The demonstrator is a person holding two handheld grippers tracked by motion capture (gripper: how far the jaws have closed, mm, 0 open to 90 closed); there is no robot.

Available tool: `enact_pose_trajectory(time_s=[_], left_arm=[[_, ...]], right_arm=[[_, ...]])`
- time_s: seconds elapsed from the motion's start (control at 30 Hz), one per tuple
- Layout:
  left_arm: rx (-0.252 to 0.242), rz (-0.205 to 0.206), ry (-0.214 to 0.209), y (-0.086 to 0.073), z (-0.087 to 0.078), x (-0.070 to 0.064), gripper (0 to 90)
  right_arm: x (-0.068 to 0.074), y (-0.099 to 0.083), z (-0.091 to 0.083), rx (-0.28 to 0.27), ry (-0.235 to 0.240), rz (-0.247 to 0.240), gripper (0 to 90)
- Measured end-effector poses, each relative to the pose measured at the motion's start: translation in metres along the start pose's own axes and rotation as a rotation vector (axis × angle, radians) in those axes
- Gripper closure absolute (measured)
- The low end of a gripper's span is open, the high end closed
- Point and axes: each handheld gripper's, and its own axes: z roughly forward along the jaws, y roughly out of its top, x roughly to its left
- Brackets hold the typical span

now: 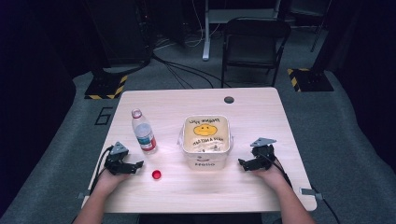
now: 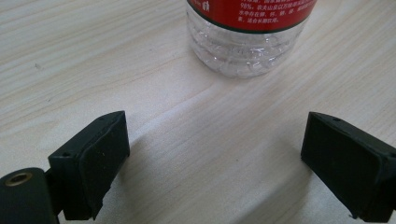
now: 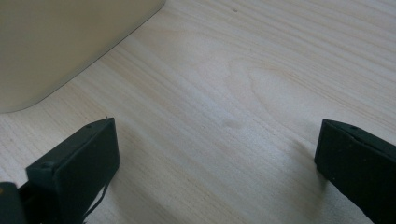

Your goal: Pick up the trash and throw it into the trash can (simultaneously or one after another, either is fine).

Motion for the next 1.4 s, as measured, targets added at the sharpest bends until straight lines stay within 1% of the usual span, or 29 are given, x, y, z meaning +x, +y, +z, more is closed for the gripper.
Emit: enact_pose_trajectory(time_s=[0.03,0.13,0.17,0.2,0.3,0.33,0.43,0.47,0.5,0.53,0.6,0.63,0.67,0.7,0.73,0.77,0.8,0.83,0.9,0.93,0.97,1.0,1.03,1.07,1.17,1.2,1.27,1.33,1.4], left_arm=[[0.000,0.000,0.000,0.000,0.000,0.000,7.8],[-0.018,-0.021,0.015,-0.001,0.001,-0.002,8.3],[-0.011,-0.019,0.010,0.000,0.000,-0.003,9.4],[-0.019,-0.023,0.008,-0.001,0.000,-0.004,11.1],[-0.024,-0.011,0.015,-0.001,-0.001,-0.004,14.7],[-0.015,-0.034,0.009,0.000,-0.001,-0.006,15.5],[-0.006,-0.037,0.014,0.002,-0.002,-0.007,18.4],[-0.004,-0.054,0.003,0.002,-0.002,-0.009,18.4],[-0.004,-0.035,0.001,0.004,-0.002,-0.009,18.6],[-0.008,-0.048,-0.009,0.005,-0.001,-0.011,19.6],[-0.018,-0.047,-0.017,0.007,-0.002,-0.013,20.5],[-0.022,-0.053,-0.030,0.010,-0.004,-0.015,20.6],[-0.022,-0.053,-0.030,0.010,-0.004,-0.015,20.6],[-0.011,-0.034,-0.042,0.013,-0.005,-0.016,20.6],[-0.014,-0.039,-0.045,0.014,-0.005,-0.017,20.7],[-0.014,-0.039,-0.045,0.014,-0.005,-0.017,20.8],[-0.008,-0.036,-0.046,0.017,-0.006,-0.018,20.8],[-0.010,-0.045,-0.049,0.018,-0.007,-0.018,20.8],[-0.012,-0.044,-0.047,0.019,-0.008,-0.018,20.7],[-0.007,-0.031,-0.043,0.022,-0.009,-0.017,20.4],[-0.011,-0.042,-0.047,0.023,-0.009,-0.017,20.4],[-0.017,-0.042,-0.046,0.025,-0.010,-0.017,20.2],[-0.022,-0.035,-0.046,0.030,-0.014,-0.017,20.0],[-0.022,-0.035,-0.046,0.030,-0.014,-0.017,19.8],[-0.038,-0.020,-0.041,0.037,-0.020,-0.017,19.5],[-0.057,-0.021,-0.042,0.042,-0.023,-0.017,18.9],[-0.062,-0.014,-0.036,0.044,-0.026,-0.016,18.8],[-0.078,-0.030,-0.036,0.051,-0.031,-0.015,17.7],[-0.088,-0.030,-0.034,0.053,-0.033,-0.015,17.2]], right_arm=[[0.000,0.000,0.000,0.000,0.000,0.000,0.0],[0.000,0.000,0.000,0.004,0.002,-0.002,0.0],[0.000,0.000,0.000,0.004,0.002,-0.003,0.0],[0.000,0.000,0.000,0.003,0.000,0.000,0.0],[0.000,0.000,0.000,0.004,-0.006,0.003,0.0],[0.000,0.000,0.000,0.004,-0.007,0.005,0.0],[0.000,0.000,0.000,-0.001,-0.007,-0.001,0.0],[0.000,0.000,0.000,-0.001,-0.007,-0.001,0.0],[0.000,0.000,0.000,-0.001,-0.006,-0.002,0.0],[0.000,0.000,0.000,-0.002,-0.004,-0.003,0.0],[0.000,0.000,-0.001,0.002,-0.006,0.001,0.0],[0.000,-0.001,-0.001,0.006,-0.010,0.006,0.0],[0.000,-0.001,-0.001,0.006,-0.010,0.006,0.0],[0.002,-0.001,-0.002,0.004,-0.014,0.024,0.0],[0.002,-0.001,-0.002,0.002,-0.017,0.028,0.0],[0.002,-0.001,-0.002,0.003,-0.016,0.025,0.0],[0.001,-0.002,-0.002,0.005,-0.014,0.011,0.0],[0.001,-0.002,-0.002,0.002,-0.017,0.007,0.0],[0.001,-0.002,-0.002,0.000,-0.017,0.007,0.0],[0.001,-0.002,-0.002,0.005,-0.013,0.012,0.0],[0.001,-0.002,-0.002,0.005,-0.013,0.012,0.0],[0.002,-0.001,-0.002,0.003,-0.014,0.023,0.0],[0.002,-0.001,-0.001,0.002,-0.016,0.028,0.0],[0.002,-0.001,-0.001,0.002,-0.016,0.028,0.0],[0.002,-0.001,-0.001,0.002,-0.016,0.029,0.0],[0.002,-0.001,-0.001,0.003,-0.014,0.023,0.0],[0.002,-0.001,-0.001,0.003,-0.015,0.023,0.0],[0.001,-0.001,-0.001,0.002,-0.015,0.019,0.0],[0.001,-0.001,-0.001,0.003,-0.014,0.013,0.0]])
